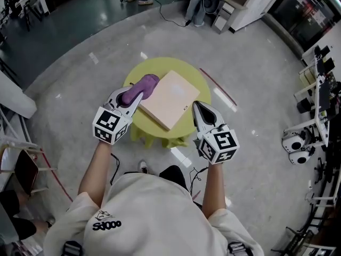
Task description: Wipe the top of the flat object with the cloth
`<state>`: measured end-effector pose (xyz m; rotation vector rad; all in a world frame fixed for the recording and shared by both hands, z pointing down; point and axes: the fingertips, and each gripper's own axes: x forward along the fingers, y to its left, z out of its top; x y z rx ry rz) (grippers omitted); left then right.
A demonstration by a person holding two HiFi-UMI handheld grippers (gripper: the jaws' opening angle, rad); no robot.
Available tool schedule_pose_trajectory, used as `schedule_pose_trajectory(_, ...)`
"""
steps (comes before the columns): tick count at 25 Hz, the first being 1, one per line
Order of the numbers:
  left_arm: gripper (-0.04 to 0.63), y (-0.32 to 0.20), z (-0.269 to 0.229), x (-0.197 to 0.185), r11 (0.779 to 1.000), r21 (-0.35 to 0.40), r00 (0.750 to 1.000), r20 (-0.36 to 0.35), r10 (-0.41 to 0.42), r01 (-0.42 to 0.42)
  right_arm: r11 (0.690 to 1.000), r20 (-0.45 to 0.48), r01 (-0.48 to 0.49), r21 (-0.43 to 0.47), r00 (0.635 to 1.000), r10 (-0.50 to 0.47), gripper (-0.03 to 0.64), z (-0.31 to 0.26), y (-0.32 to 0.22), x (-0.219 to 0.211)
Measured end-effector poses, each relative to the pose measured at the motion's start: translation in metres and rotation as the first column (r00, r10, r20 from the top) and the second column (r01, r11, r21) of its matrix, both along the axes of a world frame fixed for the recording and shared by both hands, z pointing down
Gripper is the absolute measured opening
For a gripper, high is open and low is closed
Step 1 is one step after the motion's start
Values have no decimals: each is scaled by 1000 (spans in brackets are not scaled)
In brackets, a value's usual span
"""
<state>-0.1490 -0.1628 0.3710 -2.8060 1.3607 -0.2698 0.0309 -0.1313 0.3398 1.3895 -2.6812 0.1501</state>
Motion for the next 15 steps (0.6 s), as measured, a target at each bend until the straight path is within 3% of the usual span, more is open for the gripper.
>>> schedule_pose_trajectory(8, 69, -64, 32, 20, 998, -53, 999, 39, -26, 28, 996, 17, 43, -73, 999, -42, 9, 27, -56, 19)
schedule_pose_trajectory(15, 69, -129, 55, 46, 991, -114, 995, 76, -68, 76, 996, 19, 20, -91, 1000, -18, 9, 35, -122, 57)
